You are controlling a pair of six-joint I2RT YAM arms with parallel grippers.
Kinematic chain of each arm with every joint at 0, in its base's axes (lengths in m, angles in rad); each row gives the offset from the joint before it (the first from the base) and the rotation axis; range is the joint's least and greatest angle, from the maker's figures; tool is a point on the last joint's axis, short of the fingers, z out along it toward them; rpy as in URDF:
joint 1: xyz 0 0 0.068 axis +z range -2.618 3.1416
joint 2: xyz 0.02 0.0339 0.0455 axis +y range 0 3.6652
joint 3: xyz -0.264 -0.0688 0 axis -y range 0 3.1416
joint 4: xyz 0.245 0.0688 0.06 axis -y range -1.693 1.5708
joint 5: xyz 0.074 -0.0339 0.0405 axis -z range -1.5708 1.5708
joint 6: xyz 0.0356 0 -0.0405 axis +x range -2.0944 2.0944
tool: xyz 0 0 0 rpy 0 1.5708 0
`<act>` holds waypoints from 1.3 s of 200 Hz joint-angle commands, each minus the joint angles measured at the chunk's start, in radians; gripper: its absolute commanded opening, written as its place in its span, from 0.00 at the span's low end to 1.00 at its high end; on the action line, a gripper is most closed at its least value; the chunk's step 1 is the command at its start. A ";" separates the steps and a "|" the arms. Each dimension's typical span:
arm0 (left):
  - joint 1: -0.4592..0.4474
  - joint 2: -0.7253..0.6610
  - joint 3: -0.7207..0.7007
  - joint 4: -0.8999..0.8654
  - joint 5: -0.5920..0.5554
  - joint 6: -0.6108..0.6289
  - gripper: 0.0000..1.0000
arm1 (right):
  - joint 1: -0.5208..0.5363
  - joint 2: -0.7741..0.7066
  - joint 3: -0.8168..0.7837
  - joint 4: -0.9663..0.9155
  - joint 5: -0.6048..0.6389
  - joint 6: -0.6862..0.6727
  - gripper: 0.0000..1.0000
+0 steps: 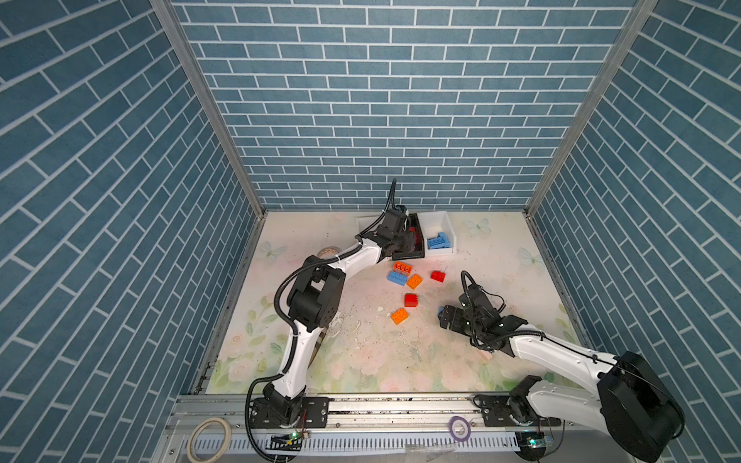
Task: Sort the legos into containers by color
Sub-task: Place the lego in the container, then pick up the lego from the center of the table.
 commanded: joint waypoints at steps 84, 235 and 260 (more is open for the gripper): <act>-0.017 -0.299 -0.446 0.221 -0.051 -0.064 0.57 | 0.089 0.175 0.156 -0.068 0.185 0.096 0.89; -0.040 -0.378 -0.600 0.244 -0.071 -0.078 0.58 | 0.128 0.344 0.289 -0.205 0.288 0.134 0.70; -0.042 -0.392 -0.606 0.243 -0.071 -0.074 0.57 | 0.127 0.338 0.287 -0.198 0.279 0.123 0.66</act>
